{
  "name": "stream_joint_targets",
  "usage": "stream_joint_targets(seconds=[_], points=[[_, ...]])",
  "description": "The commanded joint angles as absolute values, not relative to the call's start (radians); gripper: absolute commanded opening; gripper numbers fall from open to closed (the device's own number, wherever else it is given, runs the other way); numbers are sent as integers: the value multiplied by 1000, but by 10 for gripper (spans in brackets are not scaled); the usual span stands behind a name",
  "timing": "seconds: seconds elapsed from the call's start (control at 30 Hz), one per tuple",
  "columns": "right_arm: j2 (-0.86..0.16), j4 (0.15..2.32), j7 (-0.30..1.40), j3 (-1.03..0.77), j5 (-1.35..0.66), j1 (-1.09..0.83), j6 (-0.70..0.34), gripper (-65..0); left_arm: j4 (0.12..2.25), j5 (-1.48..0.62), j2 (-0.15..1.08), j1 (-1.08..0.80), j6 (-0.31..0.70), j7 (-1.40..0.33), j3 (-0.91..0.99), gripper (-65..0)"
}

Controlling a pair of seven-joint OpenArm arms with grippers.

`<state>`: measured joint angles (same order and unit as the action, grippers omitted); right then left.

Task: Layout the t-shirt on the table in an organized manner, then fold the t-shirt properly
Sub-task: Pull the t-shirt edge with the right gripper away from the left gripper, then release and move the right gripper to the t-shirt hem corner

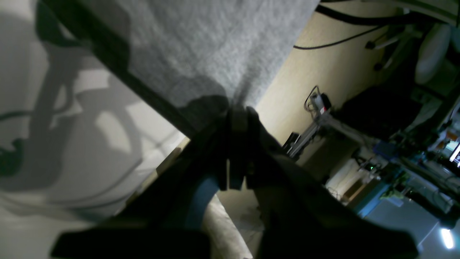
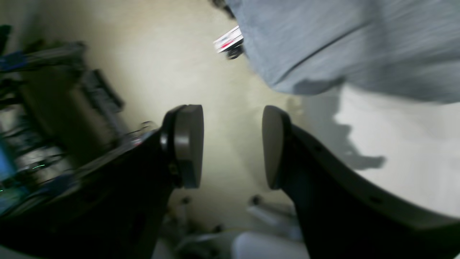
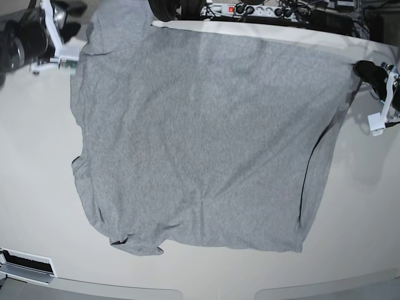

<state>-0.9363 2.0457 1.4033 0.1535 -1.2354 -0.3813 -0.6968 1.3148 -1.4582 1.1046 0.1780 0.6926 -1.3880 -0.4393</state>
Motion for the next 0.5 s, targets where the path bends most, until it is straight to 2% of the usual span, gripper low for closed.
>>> stream_joint_targets(seconds=[0.0,0.2,0.33,0.47], points=[[-954,2060,1396,141,-1229,-341,-698,-357,1322,-1443,1133,192,698,-1396,-430,-650],[-916,2060,1258,141,-1041,-180,-661,-357,1295,-1285,1134,192,698,-1396,-430,-650],[-820,2054,1156,141,-831,-100,-567,-357,1251,-1159,1133,192,698,-1396,-430,-650],[-709,1967,1025,141,-656,-82,-470,-357,1213,-1163,1133,192,676,-1396,-430,-650]])
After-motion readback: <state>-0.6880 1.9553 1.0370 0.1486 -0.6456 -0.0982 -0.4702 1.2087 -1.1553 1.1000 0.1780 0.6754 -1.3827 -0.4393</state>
